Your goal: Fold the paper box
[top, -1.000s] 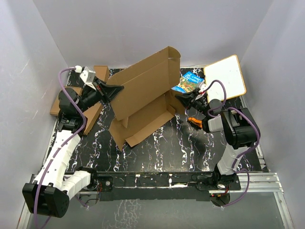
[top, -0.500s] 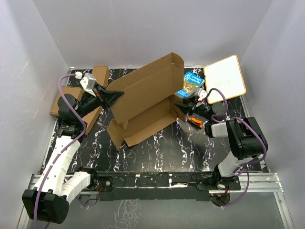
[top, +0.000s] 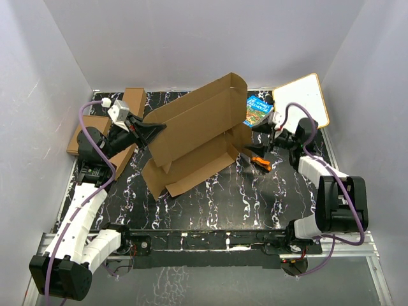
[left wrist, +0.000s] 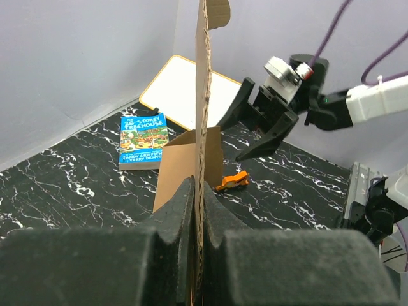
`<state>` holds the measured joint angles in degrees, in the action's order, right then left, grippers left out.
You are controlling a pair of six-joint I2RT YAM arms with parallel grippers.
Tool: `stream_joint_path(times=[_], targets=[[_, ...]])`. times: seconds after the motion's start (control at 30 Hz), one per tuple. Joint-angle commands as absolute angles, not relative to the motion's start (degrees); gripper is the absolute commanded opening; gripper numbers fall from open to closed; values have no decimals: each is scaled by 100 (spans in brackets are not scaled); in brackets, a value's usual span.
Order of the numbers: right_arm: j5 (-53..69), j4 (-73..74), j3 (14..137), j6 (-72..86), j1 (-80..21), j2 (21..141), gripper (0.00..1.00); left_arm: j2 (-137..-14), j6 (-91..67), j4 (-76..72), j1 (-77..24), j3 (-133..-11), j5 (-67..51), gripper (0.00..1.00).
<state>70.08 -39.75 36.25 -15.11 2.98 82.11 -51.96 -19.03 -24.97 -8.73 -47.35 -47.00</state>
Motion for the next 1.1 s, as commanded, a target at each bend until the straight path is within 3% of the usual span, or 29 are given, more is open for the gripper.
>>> stream_joint_path(times=[0.0,0.1,0.3,0.47,0.5,0.63,0.7,0.8,1.07], targets=[[7500,705,5068,-4760,347,8003,78,-5074,-1837,-2465,-867,-4692,-4926,0],[7501,1896,5689,-5620,525,7955,81,-5072,-1844,-2486,-870,-4698,-4986,0],[7563,2115,6429,-5069,1033,7994,81,-5071,-1863,-2540,-870,-4699,-5061,0],[6416,-377,6405,-2332,1154,8372,80,-5054,-1885,-2588,-870,-4702,-5104,0],[6104,-845,6388,-1875,1146,8529,77,-5056,-1901,-2603,-870,-4698,-5114,0],[5937,-1319,7155,-1112,1088,9603,46,-5062,-1940,-2660,-870,-4711,-5157,0],[6152,-1147,7537,-1185,999,10122,40,-5055,-1960,-2678,-874,-4711,-5176,0],[6375,-959,7767,-1533,766,10570,39,-5058,-1986,-2715,-868,-4703,-5201,0],[7547,-301,7313,-3060,437,10553,46,-5050,-1961,-2719,-865,-4691,-5281,0]])
